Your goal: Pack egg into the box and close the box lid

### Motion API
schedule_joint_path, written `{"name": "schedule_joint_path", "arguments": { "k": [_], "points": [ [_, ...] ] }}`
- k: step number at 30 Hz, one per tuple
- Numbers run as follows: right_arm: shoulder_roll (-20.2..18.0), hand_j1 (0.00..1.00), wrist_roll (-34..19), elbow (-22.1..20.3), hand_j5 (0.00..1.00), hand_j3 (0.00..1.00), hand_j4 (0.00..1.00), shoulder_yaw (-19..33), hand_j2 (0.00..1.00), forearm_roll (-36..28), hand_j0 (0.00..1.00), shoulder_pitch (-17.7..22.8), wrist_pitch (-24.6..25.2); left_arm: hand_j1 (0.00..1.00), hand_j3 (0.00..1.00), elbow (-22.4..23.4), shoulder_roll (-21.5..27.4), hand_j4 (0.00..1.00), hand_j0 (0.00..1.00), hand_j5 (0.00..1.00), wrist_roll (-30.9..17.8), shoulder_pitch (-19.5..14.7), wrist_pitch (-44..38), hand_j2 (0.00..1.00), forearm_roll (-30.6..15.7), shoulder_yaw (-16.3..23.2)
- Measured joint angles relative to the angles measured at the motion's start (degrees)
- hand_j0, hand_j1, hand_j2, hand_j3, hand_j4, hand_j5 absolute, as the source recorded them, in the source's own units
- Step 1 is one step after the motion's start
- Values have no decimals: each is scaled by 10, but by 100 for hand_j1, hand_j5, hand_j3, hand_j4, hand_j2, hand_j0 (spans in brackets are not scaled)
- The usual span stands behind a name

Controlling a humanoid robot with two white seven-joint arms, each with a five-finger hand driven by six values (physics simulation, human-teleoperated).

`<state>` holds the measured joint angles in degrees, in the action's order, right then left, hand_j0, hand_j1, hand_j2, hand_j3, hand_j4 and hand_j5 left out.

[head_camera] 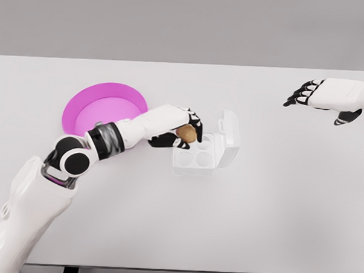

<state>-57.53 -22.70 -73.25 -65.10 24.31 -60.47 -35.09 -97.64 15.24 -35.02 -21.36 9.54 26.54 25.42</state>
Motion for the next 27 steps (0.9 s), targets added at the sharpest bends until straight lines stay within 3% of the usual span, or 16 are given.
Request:
{"name": "schedule_joint_path", "arguments": {
  "k": [11, 27],
  "points": [
    [0, 100, 0, 0, 100, 100, 100, 0, 100, 0, 100, 0, 0, 41, 41, 5, -14, 41, 41, 41, 0, 0, -2, 41, 2, 9],
    [0, 100, 0, 0, 100, 100, 100, 1, 100, 0, 100, 0, 0, 59, 59, 15, -21, 59, 59, 59, 0, -1, -1, 59, 4, 10]
  ]
}}
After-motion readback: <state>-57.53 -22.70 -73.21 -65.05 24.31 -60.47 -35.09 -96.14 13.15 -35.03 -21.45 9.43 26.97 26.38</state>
